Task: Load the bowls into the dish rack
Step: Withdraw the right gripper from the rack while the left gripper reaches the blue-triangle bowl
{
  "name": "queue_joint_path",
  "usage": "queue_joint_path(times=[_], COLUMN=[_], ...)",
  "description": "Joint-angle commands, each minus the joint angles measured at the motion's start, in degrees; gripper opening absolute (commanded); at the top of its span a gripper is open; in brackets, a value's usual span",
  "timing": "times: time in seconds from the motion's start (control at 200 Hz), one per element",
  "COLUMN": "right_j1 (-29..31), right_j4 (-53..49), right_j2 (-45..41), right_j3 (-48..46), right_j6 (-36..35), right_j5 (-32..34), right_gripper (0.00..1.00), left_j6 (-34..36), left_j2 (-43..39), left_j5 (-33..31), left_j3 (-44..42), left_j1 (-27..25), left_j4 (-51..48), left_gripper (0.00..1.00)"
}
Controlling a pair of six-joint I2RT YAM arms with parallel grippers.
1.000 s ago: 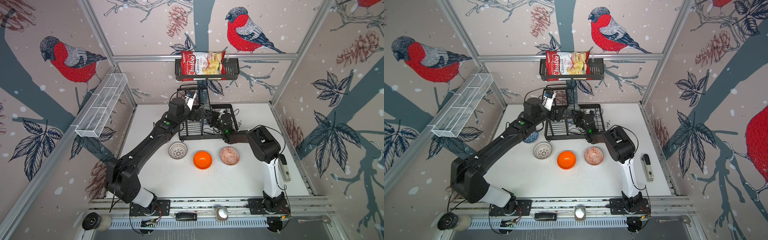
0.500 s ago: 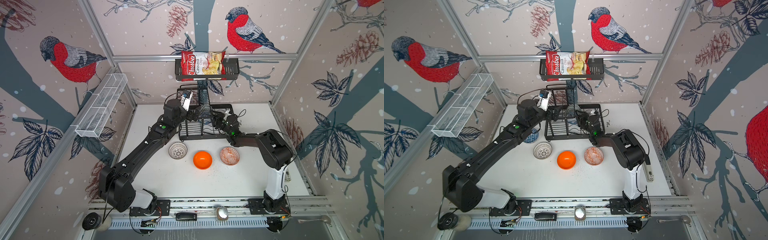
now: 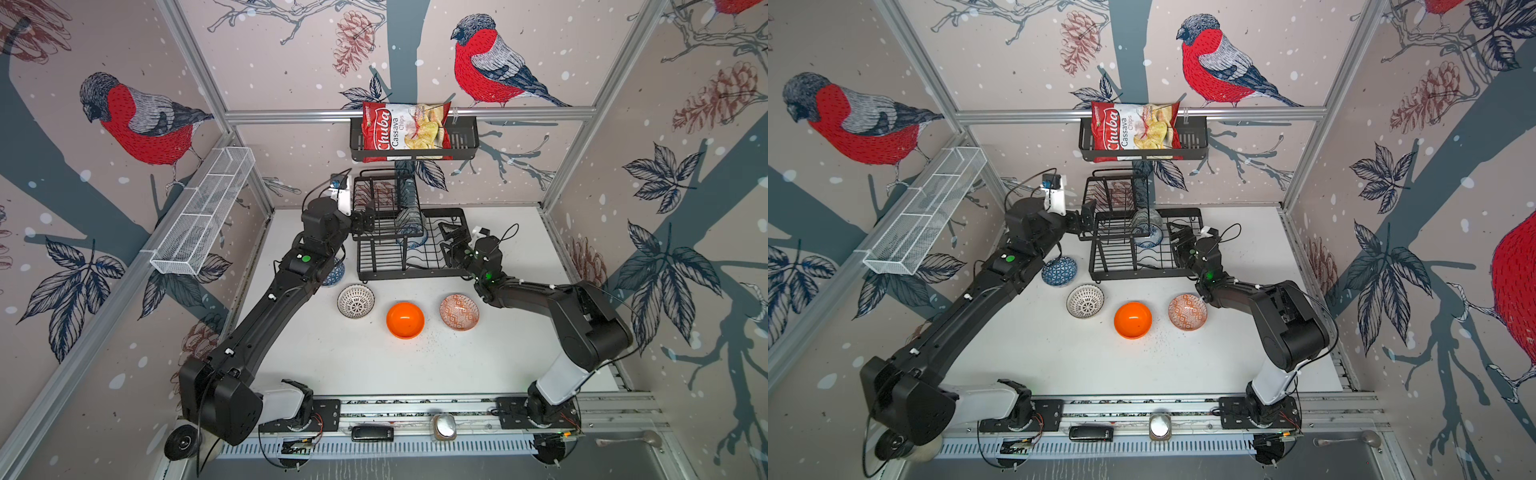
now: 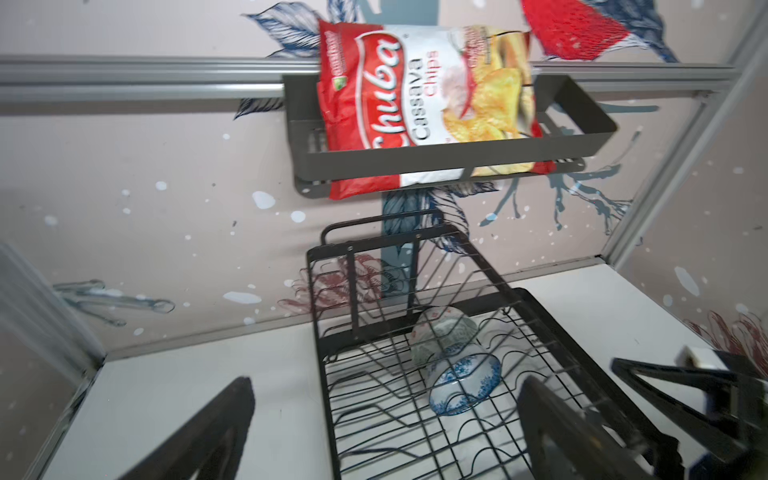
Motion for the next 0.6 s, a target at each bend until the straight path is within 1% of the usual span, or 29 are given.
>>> queue_joint_path(times=[0.0,0.095,0.19,0.28,0.385,0.52,0.595], right_j1=[-0.51,-1.03,-1.55,-2.13,-2.39,-1.98,-1.59], right_j4=[-2.35,-7.02,-12.63,-19.68,-26.38,-33.95,-35.88], right_j2=[-1.99,-3.97,-6.55,-9.17,-12.2,-15.08,-15.96], right_j3=[-0.74,0.51,2.49,5.52,9.21,14.85,17.13], right_j6=[-2.65,-5.23,-9.68,-14.98,-22.49,-33.2,-38.47], right_j5=[0.25,-0.09,0.41,1.5,4.07,6.92,7.12], right_gripper=[1.0,1.0,1.0,1.0,1.0,1.0,1.0], left_j6=[-9.16,-14.73,-20.91,-25.04,-26.28,-28.01,-29.09], left_j2=[-0.41,-0.43,-0.06,0.28,-0.28,-0.52,-0.52], left_j5=[4.32,7.49,11.93,12.37,7.41,4.8,5.33], left_j3=[0.05,-1.53,-5.4,-9.16,-13.84,-18.3,-20.4], left_j1=[5.52,11.42,17.79,22.02,23.32,23.82,24.47], left_j4=[-6.05,-8.92,-10.25,-11.34,-11.93,-12.67,-12.11], left_gripper=[0.99,0.98,0.98,0.98,0.98,0.98,0.98])
